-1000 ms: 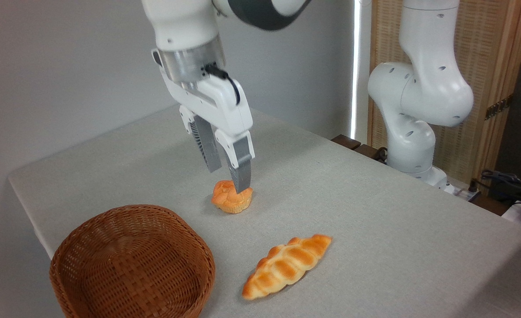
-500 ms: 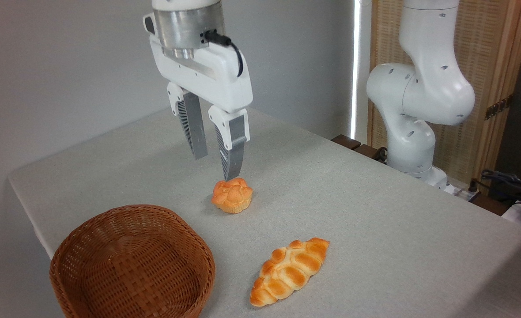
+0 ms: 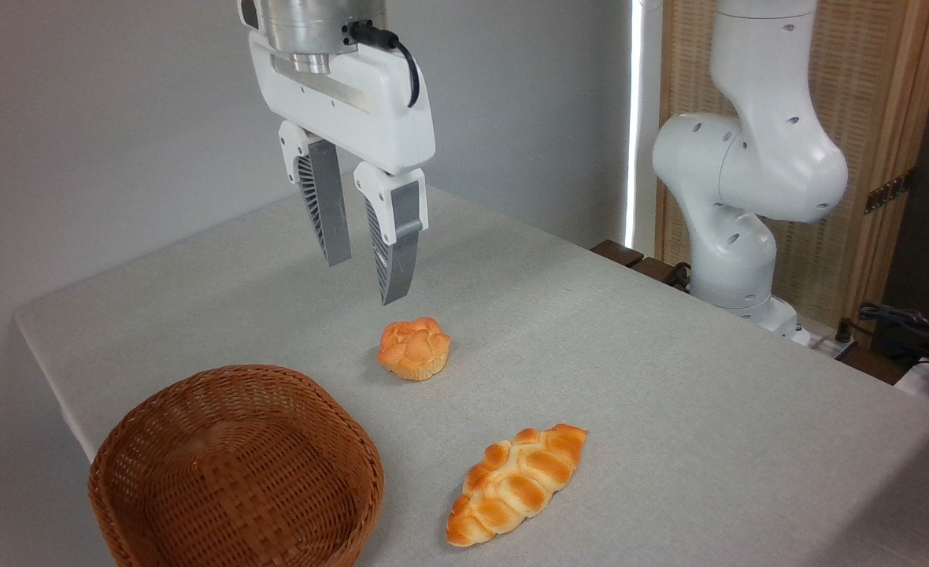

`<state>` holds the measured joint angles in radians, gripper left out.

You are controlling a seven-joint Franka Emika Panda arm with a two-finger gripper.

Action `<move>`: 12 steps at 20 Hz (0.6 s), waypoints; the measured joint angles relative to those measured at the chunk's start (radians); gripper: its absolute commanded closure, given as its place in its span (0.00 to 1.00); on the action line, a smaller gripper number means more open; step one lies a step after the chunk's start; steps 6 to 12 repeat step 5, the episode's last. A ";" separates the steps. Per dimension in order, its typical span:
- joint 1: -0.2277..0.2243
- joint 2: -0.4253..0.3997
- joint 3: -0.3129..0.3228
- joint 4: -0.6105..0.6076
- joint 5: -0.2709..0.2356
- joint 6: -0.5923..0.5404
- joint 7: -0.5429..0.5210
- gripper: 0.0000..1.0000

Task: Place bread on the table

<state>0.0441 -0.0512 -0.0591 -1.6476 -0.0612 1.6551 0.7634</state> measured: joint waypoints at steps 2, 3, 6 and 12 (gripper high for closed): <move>0.000 0.003 0.000 0.000 0.000 -0.010 0.000 0.00; -0.002 0.003 0.000 0.000 0.000 -0.018 0.000 0.00; -0.003 0.003 -0.001 0.001 0.000 -0.028 0.000 0.00; -0.003 0.003 -0.001 0.001 0.000 -0.028 0.000 0.00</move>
